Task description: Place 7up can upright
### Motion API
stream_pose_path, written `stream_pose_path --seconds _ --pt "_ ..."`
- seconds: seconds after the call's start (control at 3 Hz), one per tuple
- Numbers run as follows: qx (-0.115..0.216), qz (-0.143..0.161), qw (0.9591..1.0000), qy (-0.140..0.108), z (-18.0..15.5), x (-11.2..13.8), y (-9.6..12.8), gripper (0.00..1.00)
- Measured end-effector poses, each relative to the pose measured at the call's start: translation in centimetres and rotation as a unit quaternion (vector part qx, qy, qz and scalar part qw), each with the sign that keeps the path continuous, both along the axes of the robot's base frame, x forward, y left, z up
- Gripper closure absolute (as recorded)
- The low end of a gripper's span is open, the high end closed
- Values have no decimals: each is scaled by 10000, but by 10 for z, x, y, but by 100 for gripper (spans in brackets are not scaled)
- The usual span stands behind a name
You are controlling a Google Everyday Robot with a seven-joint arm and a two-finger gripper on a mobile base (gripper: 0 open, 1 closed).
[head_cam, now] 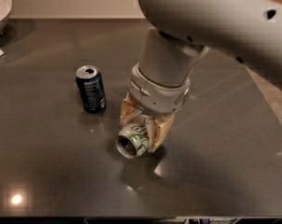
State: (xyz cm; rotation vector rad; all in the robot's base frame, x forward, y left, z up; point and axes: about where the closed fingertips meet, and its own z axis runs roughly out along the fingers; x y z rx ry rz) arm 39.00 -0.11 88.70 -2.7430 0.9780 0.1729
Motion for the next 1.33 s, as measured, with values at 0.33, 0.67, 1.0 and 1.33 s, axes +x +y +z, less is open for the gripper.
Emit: stream_pose_path --seconds 0.33,0.67,1.0,1.33 --pt "870 -835 9920 378 28 23 -3 100" --pt "1705 -1564 9685 925 46 36 -5 100" --pt "2402 -2148 9339 1546 54 43 -6 100" --pt "3025 -2637 8911 2120 50 48 -8 100"
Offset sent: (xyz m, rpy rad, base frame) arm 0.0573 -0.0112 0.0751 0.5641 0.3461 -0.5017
